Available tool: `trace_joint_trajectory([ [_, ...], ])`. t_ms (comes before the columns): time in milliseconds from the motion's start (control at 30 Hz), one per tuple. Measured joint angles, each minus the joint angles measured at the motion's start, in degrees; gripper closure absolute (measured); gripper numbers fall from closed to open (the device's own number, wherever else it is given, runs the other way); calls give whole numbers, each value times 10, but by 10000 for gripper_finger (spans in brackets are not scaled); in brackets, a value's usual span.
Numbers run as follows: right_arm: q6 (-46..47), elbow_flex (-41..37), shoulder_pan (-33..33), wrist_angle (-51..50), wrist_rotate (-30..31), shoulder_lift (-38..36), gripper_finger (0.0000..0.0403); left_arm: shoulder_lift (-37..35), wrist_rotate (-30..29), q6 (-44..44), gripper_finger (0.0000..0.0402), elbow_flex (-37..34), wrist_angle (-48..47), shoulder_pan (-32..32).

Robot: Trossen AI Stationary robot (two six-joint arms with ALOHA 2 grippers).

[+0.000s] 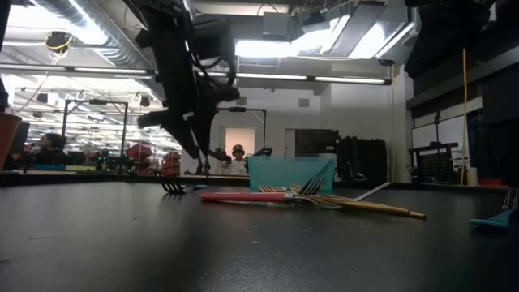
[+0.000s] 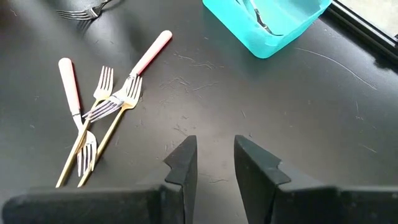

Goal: Sort silverware by color (type)
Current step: Put the blue fork into the green bin

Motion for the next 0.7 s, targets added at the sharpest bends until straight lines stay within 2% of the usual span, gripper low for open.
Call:
trace_joint_trajectory([
  [367,0,0,0,0,0,0,308,-7,8,516,303,0,6,0],
  [533,0,0,0,0,-3,0,308,-7,8,682,303,0,6,0],
  [700,0,0,0,-1,-3,0,308,-7,8,813,303,0,6,0],
])
